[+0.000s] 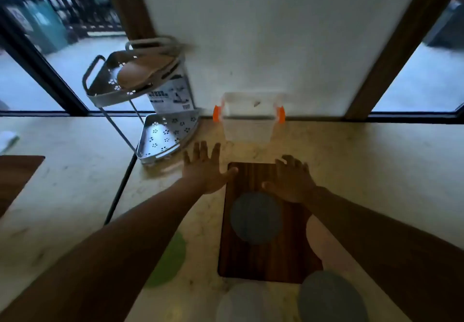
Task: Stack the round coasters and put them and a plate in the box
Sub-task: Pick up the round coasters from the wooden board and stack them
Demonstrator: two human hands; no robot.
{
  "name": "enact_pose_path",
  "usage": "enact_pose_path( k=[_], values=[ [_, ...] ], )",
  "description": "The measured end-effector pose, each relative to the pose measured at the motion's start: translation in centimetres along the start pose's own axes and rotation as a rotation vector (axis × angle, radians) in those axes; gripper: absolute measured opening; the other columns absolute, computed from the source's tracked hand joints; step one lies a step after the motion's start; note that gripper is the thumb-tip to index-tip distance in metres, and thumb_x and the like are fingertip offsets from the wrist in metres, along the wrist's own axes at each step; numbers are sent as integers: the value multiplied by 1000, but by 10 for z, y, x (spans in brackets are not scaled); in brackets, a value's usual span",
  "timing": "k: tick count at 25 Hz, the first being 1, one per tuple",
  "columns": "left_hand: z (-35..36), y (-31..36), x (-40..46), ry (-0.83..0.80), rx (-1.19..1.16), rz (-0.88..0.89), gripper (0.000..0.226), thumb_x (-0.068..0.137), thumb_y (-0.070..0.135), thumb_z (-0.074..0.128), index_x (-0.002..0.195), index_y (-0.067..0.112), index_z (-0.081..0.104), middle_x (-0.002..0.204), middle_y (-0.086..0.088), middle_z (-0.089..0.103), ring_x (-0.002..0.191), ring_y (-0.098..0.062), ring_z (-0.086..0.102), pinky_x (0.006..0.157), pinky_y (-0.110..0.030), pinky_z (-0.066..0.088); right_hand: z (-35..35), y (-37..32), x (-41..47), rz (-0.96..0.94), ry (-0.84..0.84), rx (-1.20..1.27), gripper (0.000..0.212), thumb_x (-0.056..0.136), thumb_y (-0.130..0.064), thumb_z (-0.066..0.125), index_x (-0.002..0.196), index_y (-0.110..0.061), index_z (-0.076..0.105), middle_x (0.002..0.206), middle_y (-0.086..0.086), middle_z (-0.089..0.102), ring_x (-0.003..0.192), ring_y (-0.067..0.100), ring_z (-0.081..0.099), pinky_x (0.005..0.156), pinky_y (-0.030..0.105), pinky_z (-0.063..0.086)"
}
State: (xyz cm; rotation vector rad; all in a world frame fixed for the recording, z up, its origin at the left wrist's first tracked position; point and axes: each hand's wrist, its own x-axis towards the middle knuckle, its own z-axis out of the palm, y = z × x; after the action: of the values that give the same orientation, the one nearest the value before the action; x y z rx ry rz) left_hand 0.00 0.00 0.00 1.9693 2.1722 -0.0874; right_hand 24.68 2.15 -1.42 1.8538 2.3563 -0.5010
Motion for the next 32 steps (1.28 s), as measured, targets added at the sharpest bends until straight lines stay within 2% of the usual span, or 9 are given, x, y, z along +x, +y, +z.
enact_pose_path(
  k=[4,7,9,15,20,24,26,28,32],
  values=[
    [49,5,1,-212,28,-30,91,84,70,41,151,17,11,159,-22,11,146,-40,7,116,-59,12,43,3,6,41,-183,-2,89,82,-69,50,148,-13,28,155,21,23,139,43,26,110,56,28],
    [79,13,-9,-281,30,-2,71,86,60,47,137,12,38,142,-22,35,129,-42,32,102,-55,34,73,7,4,56,-248,20,81,85,-66,50,146,-15,33,150,19,30,134,39,35,107,54,35],
    [92,18,-15,-312,23,9,60,88,52,52,132,12,44,136,-21,38,124,-41,35,96,-52,39,85,9,1,56,-240,35,74,87,-62,51,142,-14,39,143,18,37,128,37,43,103,52,41],
    [120,27,-37,-315,-115,25,38,93,33,56,123,10,52,132,-17,43,120,-36,44,94,-49,47,111,8,-8,91,-176,94,62,86,-50,64,133,-14,48,136,16,44,118,32,52,98,47,49],
    [124,36,-43,-259,-236,-15,39,91,22,61,125,7,49,132,-16,43,119,-33,46,95,-47,48,117,5,-12,166,-80,100,61,82,-46,71,127,-9,52,130,16,47,112,31,55,89,42,54],
    [128,38,-40,-200,-378,-105,40,89,17,63,124,4,49,130,-17,46,118,-35,46,96,-48,47,118,6,-12,203,-61,196,70,78,-41,76,133,-9,45,135,16,45,121,33,50,93,44,52],
    [130,38,-39,-135,-504,-176,30,90,16,61,117,6,54,120,-16,53,108,-33,52,86,-42,49,119,9,-11,219,-27,303,61,80,-34,76,129,-10,46,131,15,48,118,33,51,92,44,52],
    [130,39,-39,-80,-608,-255,18,89,13,60,107,8,59,107,-12,60,94,-27,58,72,-33,45,120,12,-12,237,33,416,41,87,-23,69,121,-12,49,123,13,55,108,29,57,86,39,52],
    [124,41,-36,-51,-737,-348,8,85,11,64,86,19,61,80,3,62,79,-20,63,55,-20,40,121,19,-17,298,96,661,27,90,-14,66,115,-10,59,110,8,66,95,18,61,69,18,44]
  ],
)
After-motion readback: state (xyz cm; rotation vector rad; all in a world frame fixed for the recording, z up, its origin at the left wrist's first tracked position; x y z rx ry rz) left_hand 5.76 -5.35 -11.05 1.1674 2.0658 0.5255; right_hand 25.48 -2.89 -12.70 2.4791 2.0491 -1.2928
